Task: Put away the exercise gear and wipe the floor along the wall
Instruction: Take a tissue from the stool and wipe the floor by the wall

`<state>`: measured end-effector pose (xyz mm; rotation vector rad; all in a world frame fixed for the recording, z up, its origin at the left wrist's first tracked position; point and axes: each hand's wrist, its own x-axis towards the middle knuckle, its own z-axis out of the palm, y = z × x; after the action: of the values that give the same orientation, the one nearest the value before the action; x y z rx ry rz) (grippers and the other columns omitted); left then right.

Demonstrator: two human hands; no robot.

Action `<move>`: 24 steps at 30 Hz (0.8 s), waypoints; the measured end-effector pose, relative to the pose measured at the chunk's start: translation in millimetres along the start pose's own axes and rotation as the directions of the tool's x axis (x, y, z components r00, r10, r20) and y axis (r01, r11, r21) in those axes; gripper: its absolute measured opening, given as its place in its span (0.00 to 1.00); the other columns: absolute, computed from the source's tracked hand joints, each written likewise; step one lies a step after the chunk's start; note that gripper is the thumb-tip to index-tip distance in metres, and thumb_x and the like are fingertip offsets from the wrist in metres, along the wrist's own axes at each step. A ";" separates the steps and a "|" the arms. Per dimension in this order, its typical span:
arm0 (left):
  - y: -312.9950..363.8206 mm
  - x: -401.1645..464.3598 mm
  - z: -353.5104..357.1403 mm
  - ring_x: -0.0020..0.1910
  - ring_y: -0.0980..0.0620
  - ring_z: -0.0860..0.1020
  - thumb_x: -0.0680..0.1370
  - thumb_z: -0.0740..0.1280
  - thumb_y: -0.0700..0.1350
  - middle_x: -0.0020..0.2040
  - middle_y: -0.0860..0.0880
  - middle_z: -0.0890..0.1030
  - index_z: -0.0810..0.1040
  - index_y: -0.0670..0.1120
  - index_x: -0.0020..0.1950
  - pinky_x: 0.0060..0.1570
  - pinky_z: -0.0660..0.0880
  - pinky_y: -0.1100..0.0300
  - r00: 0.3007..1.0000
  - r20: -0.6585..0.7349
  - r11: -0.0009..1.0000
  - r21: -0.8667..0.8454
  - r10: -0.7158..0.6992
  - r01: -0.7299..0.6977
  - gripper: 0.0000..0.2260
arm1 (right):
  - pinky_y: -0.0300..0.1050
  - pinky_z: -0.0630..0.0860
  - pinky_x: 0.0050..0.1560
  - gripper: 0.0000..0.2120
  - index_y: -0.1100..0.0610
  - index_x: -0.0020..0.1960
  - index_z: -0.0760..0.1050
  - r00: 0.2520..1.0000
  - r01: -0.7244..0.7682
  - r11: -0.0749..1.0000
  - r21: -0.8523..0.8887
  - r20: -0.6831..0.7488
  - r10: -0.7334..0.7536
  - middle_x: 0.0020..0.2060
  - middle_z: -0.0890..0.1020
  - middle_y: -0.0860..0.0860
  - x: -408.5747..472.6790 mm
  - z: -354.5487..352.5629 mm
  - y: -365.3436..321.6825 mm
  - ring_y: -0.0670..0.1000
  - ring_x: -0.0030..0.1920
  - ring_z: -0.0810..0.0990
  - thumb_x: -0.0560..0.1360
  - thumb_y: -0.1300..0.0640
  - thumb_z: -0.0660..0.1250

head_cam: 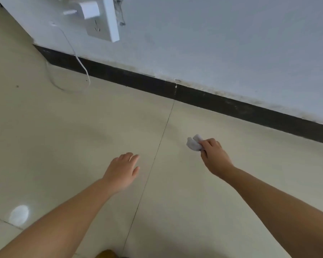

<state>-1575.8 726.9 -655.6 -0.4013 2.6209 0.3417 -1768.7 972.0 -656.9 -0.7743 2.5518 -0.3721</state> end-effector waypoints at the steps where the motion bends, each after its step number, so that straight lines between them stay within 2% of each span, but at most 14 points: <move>1: -12.3 19.8 11.9 0.69 0.44 0.66 0.82 0.54 0.50 0.71 0.43 0.66 0.61 0.43 0.74 0.65 0.64 0.52 0.999 -0.033 1.000 0.002 0.021 -0.021 0.22 | 0.50 0.71 0.58 0.17 0.57 0.69 0.67 0.999 -0.003 1.000 0.004 -0.054 0.003 0.62 0.71 0.56 26.2 12.7 3.2 0.56 0.61 0.69 0.81 0.58 0.54; 3: -31.9 52.4 28.1 0.71 0.44 0.64 0.80 0.49 0.54 0.72 0.42 0.65 0.61 0.43 0.74 0.67 0.63 0.52 0.995 -0.085 0.998 0.009 0.057 -0.056 0.26 | 0.51 0.67 0.63 0.20 0.56 0.73 0.63 0.991 -0.047 0.999 0.005 -0.124 0.047 0.67 0.68 0.57 75.2 37.5 2.3 0.58 0.64 0.67 0.81 0.59 0.53; 6: -49.7 78.0 43.5 0.73 0.43 0.61 0.72 0.39 0.60 0.75 0.41 0.61 0.61 0.45 0.75 0.68 0.62 0.48 0.987 -0.107 0.991 0.063 0.122 -0.116 0.36 | 0.55 0.57 0.73 0.23 0.53 0.75 0.56 0.991 -0.064 0.993 -0.103 -0.120 0.051 0.75 0.58 0.56 107.3 79.0 -13.7 0.58 0.74 0.57 0.81 0.56 0.52; 7: -52.7 80.7 48.7 0.75 0.43 0.58 0.71 0.37 0.61 0.76 0.42 0.58 0.59 0.46 0.76 0.68 0.60 0.46 0.991 -0.088 0.993 0.067 0.098 -0.092 0.37 | 0.58 0.57 0.73 0.25 0.54 0.76 0.55 0.994 -0.018 0.987 -0.158 -0.109 0.001 0.75 0.57 0.57 103.3 93.4 -21.2 0.58 0.75 0.56 0.80 0.54 0.51; 9: -47.8 81.0 58.8 0.76 0.44 0.53 0.71 0.37 0.61 0.78 0.45 0.52 0.54 0.49 0.77 0.70 0.57 0.42 0.999 -0.041 0.999 0.040 -0.029 0.031 0.37 | 0.61 0.64 0.68 0.28 0.54 0.75 0.54 0.985 0.169 0.950 -0.262 0.000 -0.175 0.75 0.61 0.58 73.4 117.5 -35.8 0.58 0.74 0.61 0.76 0.49 0.50; 11: -37.2 79.8 71.1 0.73 0.41 0.61 0.74 0.45 0.59 0.76 0.44 0.59 0.58 0.47 0.75 0.65 0.63 0.34 0.987 -0.079 0.990 -0.004 -0.141 0.141 0.31 | 0.59 0.61 0.68 0.29 0.53 0.75 0.56 0.912 0.409 0.861 -0.302 0.174 -0.372 0.74 0.62 0.58 31.8 129.0 -39.4 0.59 0.73 0.62 0.77 0.44 0.51; 12: -33.9 79.5 77.5 0.72 0.40 0.64 0.76 0.48 0.58 0.74 0.43 0.62 0.60 0.47 0.74 0.63 0.64 0.33 0.981 -0.121 0.989 -0.022 -0.151 0.149 0.29 | 0.57 0.58 0.69 0.29 0.52 0.76 0.56 0.858 0.511 0.802 -0.310 0.234 -0.456 0.75 0.61 0.57 17.1 129.0 -34.3 0.58 0.74 0.61 0.78 0.44 0.52; 13: -33.7 79.8 84.3 0.72 0.42 0.62 0.78 0.48 0.58 0.74 0.43 0.62 0.58 0.48 0.74 0.65 0.60 0.34 0.976 -0.158 0.989 -0.031 -0.149 0.146 0.28 | 0.56 0.56 0.70 0.28 0.51 0.77 0.56 0.812 0.582 0.749 -0.316 0.278 -0.514 0.75 0.60 0.56 10.1 125.3 -26.0 0.57 0.75 0.60 0.78 0.44 0.53; 15: -34.6 81.8 91.6 0.74 0.43 0.57 0.78 0.47 0.58 0.75 0.43 0.60 0.56 0.48 0.75 0.67 0.51 0.39 0.963 -0.247 0.994 0.001 -0.108 0.112 0.27 | 0.55 0.55 0.71 0.26 0.49 0.76 0.56 0.772 0.634 0.682 -0.364 0.256 -0.582 0.75 0.60 0.54 18.3 118.4 -4.9 0.55 0.75 0.58 0.80 0.44 0.52; 16: -34.1 83.4 92.1 0.73 0.43 0.56 0.78 0.48 0.57 0.74 0.43 0.62 0.57 0.48 0.75 0.66 0.51 0.40 0.952 -0.293 0.995 0.015 -0.086 0.094 0.27 | 0.56 0.56 0.71 0.25 0.49 0.76 0.57 0.792 0.607 0.696 -0.383 0.218 -0.571 0.75 0.61 0.55 30.0 115.3 2.3 0.55 0.75 0.58 0.81 0.44 0.50; 18: -32.5 88.3 96.3 0.72 0.42 0.57 0.77 0.51 0.56 0.73 0.42 0.65 0.59 0.48 0.74 0.66 0.51 0.39 0.939 -0.333 0.995 0.011 -0.086 0.095 0.27 | 0.58 0.56 0.71 0.25 0.50 0.76 0.56 0.896 0.441 0.819 -0.367 0.127 -0.425 0.75 0.60 0.56 67.2 104.7 -1.1 0.56 0.75 0.56 0.82 0.42 0.41; 20: -31.3 92.9 99.0 0.72 0.43 0.58 0.76 0.51 0.56 0.73 0.42 0.66 0.59 0.48 0.73 0.66 0.52 0.38 0.937 -0.338 0.995 0.008 -0.092 0.101 0.27 | 0.58 0.51 0.75 0.29 0.50 0.77 0.52 0.965 0.254 0.911 -0.325 0.019 -0.262 0.77 0.53 0.55 110.9 96.1 -22.5 0.56 0.77 0.49 0.80 0.41 0.36; 22: -34.8 94.3 102.4 0.72 0.43 0.58 0.76 0.51 0.57 0.73 0.42 0.66 0.59 0.48 0.73 0.67 0.50 0.39 0.941 -0.326 0.995 0.003 -0.091 0.097 0.27 | 0.55 0.42 0.75 0.28 0.51 0.78 0.46 0.987 0.154 0.934 -0.323 0.012 -0.159 0.78 0.45 0.54 144.0 92.3 -49.6 0.55 0.77 0.42 0.81 0.42 0.37; 24: -36.3 91.6 101.8 0.72 0.43 0.58 0.76 0.51 0.57 0.73 0.42 0.66 0.59 0.48 0.73 0.67 0.47 0.41 0.947 -0.309 0.996 -0.012 -0.092 0.093 0.27 | 0.55 0.41 0.75 0.27 0.51 0.78 0.43 0.991 0.132 0.925 -0.356 0.048 -0.123 0.77 0.42 0.55 163.6 88.2 -71.8 0.55 0.77 0.40 0.82 0.44 0.40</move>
<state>-1600.2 704.1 -793.2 -0.6197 2.8935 0.2618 -1814.5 808.6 -761.3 -1.0717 2.5858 0.0720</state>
